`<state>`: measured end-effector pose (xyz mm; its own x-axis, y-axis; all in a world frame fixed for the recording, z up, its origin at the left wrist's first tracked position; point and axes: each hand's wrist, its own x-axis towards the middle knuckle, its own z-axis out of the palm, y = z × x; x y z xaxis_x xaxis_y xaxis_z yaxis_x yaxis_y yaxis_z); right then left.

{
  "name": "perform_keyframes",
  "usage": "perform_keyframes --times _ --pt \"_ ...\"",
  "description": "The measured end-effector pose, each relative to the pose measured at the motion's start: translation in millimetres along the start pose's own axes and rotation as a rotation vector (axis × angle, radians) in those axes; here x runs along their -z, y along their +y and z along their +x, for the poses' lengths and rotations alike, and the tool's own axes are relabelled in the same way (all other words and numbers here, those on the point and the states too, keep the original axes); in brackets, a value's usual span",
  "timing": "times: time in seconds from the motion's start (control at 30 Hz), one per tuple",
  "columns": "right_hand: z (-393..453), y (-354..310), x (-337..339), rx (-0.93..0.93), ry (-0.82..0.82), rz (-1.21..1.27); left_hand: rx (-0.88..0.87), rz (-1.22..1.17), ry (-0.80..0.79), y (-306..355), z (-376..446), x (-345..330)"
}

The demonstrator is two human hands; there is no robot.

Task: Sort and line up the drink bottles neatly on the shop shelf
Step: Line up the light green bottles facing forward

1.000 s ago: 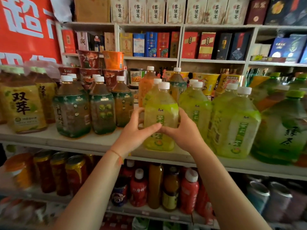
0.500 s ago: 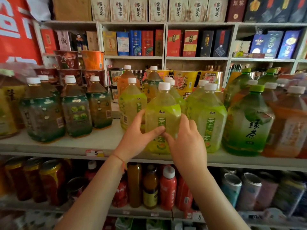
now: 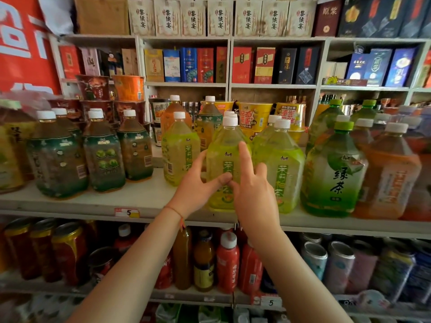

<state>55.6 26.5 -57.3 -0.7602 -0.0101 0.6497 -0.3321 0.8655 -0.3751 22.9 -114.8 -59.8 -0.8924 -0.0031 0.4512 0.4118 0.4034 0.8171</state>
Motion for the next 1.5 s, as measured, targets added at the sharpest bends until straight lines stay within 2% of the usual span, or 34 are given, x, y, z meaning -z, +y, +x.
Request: perform_keyframes --times 0.13,0.3,0.33,0.43,0.47,0.5,0.57,0.63,0.7,0.83,0.93,1.1,1.2,1.33,1.43,1.5 --pt "4.9 1.5 -4.5 0.010 0.014 -0.010 -0.010 -0.005 -0.012 2.3 3.4 -3.1" --pt "-0.5 -11.2 -7.6 0.016 0.094 -0.083 0.034 -0.006 -0.113 -2.0 6.8 10.5" --pt "-2.0 -16.9 -9.9 0.058 0.121 -0.048 0.059 -0.018 -0.037 -5.5 9.6 19.0" --pt "2.4 -35.1 -16.5 0.242 0.150 0.138 0.170 -0.059 0.443 -17.7 28.5 50.1" --pt "7.7 -42.4 -19.7 0.267 0.099 0.205 0.209 -0.016 0.516 -22.3 38.1 59.6" --pt "13.2 -50.5 -23.1 0.264 0.028 0.268 0.247 0.033 0.509 -27.6 48.9 66.9" --pt "22.9 -64.1 -34.8 0.203 -0.168 0.390 0.309 0.042 0.382 -35.2 67.2 74.4" --pt "32.2 -79.9 -45.0 0.048 -0.407 0.583 0.346 -0.059 0.276 -40.5 79.9 78.5" --pt "39.9 -91.4 -54.1 -0.104 -0.478 0.754 0.338 -0.101 0.204 -47.8 87.3 81.0" --pt "47.0 -91.9 -70.1 -0.204 -0.390 0.771 0.307 -0.104 0.183 -50.1 86.4 88.0" --pt "44.0 -89.2 -77.3 -0.108 -0.308 0.723 0.257 -0.134 0.228 -43.1 65.1 100.1" --pt "37.9 -97.1 -70.0 0.040 -0.175 0.840 0.154 -0.469 0.238 -20.3 20.3 117.8" --pt "27.2 -99.5 -52.1 0.139 -0.031 0.823 0.029 -0.609 0.176 1.6 0.5 117.7" --pt "19.0 -80.8 -15.2 0.156 0.233 0.794 -0.059 -0.599 0.091 24.3 -21.9 96.6" --pt "22.2 -42.6 11.3 0.101 0.354 0.636 -0.092 -0.576 0.068 36.8 -32.9 64.1" --pt "25.5 -8.7 27.0 0.056 0.297 0.373 -0.107 -0.560 0.087 45.2 -35.1 35.3"
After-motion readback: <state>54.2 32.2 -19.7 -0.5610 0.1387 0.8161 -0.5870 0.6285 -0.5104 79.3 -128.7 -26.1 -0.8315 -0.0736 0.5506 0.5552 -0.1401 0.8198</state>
